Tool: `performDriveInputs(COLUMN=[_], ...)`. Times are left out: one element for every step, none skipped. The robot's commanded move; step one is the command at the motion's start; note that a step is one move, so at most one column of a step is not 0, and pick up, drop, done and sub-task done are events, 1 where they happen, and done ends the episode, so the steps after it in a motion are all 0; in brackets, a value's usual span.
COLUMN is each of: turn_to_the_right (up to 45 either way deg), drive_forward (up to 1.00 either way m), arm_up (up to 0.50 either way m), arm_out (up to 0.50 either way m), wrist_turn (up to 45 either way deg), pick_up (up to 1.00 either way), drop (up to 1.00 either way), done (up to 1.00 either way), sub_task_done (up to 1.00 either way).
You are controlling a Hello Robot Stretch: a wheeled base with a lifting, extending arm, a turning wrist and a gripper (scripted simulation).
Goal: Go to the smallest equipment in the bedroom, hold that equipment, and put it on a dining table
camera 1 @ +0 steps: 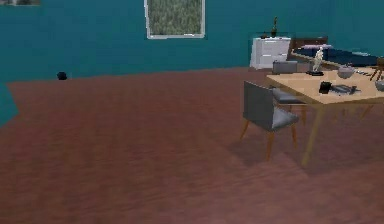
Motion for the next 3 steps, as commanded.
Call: performDriveInputs(turn_to_the_right=[0.0, 0.0, -6.0], drive_forward=[1.0, 1.0, 0.0], arm_up=[0.0, 0.0, 0.0], arm_out=[0.0, 0.0, 0.0], wrist_turn=[0.0, 0.0, 0.0], pick_up=[0.0, 0.0, 0.0], drop=[0.0, 0.0, 0.0], done=[0.0, 0.0, 0.0], sub_task_done=[0.0, 0.0, 0.0])
